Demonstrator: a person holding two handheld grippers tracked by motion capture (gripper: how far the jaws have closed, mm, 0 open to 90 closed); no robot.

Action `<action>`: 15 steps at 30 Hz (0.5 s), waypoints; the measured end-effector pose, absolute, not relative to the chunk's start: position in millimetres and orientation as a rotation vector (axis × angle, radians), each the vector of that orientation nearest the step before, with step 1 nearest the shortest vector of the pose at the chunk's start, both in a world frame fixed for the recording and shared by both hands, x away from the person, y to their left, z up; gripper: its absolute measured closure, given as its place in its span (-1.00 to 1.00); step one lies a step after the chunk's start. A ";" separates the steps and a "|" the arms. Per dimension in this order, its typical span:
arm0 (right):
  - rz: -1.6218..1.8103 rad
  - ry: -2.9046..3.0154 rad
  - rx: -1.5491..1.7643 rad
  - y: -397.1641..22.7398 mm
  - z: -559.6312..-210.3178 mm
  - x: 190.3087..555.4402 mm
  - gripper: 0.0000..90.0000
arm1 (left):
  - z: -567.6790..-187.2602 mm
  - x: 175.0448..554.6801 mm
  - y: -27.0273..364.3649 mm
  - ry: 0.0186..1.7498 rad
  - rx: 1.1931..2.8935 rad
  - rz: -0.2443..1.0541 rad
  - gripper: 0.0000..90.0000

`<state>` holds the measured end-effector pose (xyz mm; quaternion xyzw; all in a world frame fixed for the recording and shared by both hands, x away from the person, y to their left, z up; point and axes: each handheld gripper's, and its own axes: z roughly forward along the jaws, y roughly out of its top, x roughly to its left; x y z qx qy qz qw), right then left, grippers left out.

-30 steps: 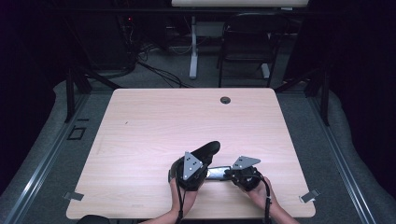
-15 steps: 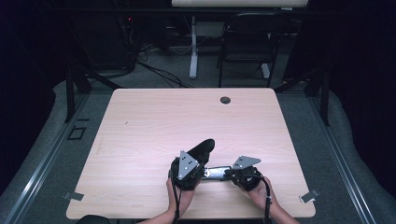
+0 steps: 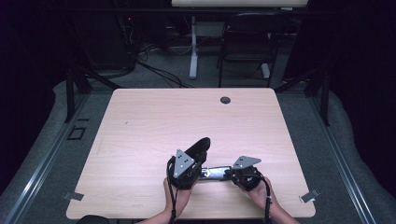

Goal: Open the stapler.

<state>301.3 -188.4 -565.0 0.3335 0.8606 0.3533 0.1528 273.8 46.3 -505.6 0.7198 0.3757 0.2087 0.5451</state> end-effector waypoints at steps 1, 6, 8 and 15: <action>1.014 2.469 0.957 -188.4 -565.0 301.2 1.00 | -505.2 273.7 46.9 0.894 1.705 0.494 1.00; 1.013 2.470 0.955 -188.4 -564.9 301.2 1.00 | -503.5 273.8 49.1 0.900 1.704 0.483 1.00; 1.012 2.469 0.955 -188.3 -564.9 301.2 1.00 | -502.5 273.5 49.9 0.909 1.705 0.468 1.00; 1.007 2.468 0.952 -188.2 -564.7 301.1 1.00 | -501.2 272.8 50.9 0.916 1.707 0.462 1.00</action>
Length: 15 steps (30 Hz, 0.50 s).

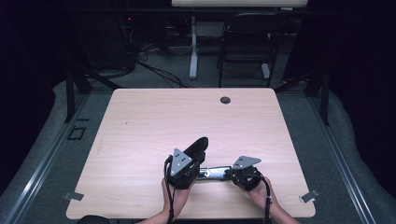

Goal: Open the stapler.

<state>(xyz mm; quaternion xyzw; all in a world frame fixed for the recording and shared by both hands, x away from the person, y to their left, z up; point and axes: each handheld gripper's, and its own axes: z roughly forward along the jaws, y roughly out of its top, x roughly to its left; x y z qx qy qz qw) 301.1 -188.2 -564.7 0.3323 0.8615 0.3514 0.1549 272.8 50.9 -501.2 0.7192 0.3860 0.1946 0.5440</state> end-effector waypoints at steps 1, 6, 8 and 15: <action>1.007 2.471 0.951 -188.3 -564.6 301.3 1.00 | -501.1 272.7 51.0 0.915 1.709 0.463 1.00; 1.006 2.471 0.951 -188.2 -564.6 301.3 1.00 | -500.4 272.7 51.9 0.908 1.717 0.468 1.00; 1.006 2.471 0.950 -188.2 -564.6 301.3 1.00 | -500.0 272.8 52.6 0.906 1.721 0.467 1.00; 1.009 2.470 0.957 -188.1 -564.7 301.3 1.00 | -498.7 272.5 54.5 0.914 1.714 0.466 1.00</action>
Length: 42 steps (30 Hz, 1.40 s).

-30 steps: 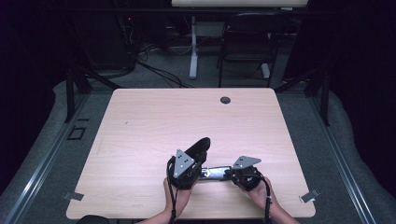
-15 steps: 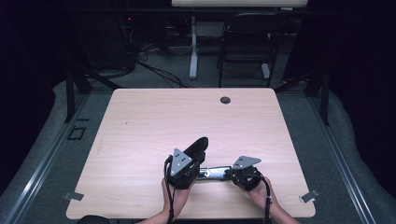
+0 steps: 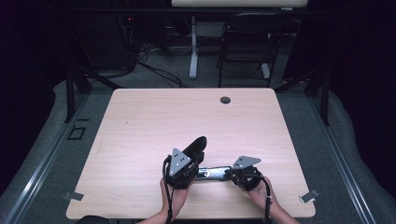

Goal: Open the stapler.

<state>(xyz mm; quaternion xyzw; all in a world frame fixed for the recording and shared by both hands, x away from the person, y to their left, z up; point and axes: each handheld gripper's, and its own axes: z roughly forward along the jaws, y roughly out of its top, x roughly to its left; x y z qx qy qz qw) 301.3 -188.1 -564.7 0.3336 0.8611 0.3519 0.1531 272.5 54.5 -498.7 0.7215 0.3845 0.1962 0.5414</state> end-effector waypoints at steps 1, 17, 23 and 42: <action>1.017 2.467 0.960 -188.0 -565.0 301.3 1.00 | -498.4 272.7 55.0 0.913 1.716 0.463 1.00; 1.007 2.469 0.959 -187.9 -564.5 301.3 1.00 | -496.6 272.2 57.1 0.925 1.713 0.449 1.00; 1.004 2.469 0.953 -187.7 -564.4 301.5 1.00 | -496.2 271.1 56.8 0.939 1.707 0.439 1.00; 0.997 2.469 0.954 -187.2 -564.2 301.2 1.00 | -493.9 268.2 61.5 0.956 1.685 0.443 1.00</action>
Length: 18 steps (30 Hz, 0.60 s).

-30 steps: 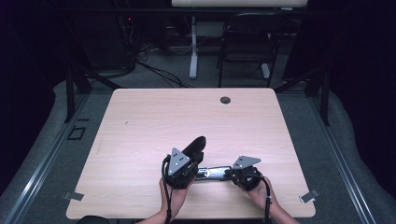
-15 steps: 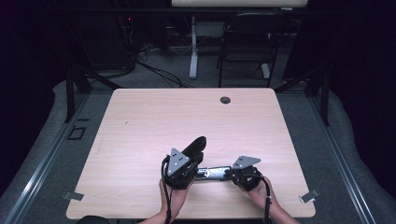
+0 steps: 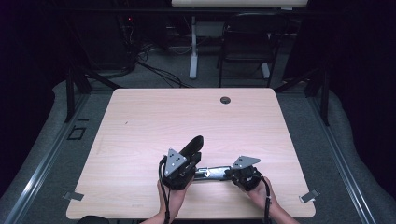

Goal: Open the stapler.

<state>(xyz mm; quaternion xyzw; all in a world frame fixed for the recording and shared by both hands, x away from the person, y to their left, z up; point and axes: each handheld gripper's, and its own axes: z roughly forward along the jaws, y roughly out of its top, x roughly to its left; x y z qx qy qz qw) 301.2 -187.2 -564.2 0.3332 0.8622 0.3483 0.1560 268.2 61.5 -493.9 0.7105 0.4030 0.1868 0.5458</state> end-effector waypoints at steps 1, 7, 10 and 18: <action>0.997 2.469 0.955 -187.2 -564.2 301.2 1.00 | -493.7 268.0 61.8 0.958 1.683 0.443 1.00; 0.993 2.467 0.962 -186.5 -564.0 300.8 1.00 | -492.1 267.1 65.2 0.968 1.674 0.454 1.00; 0.994 2.469 0.965 -186.7 -563.9 301.0 1.00 | -490.5 266.6 69.4 0.976 1.662 0.458 1.00; 0.989 2.477 0.963 -187.0 -563.4 301.4 1.00 | -488.5 265.5 75.5 0.987 1.648 0.457 1.00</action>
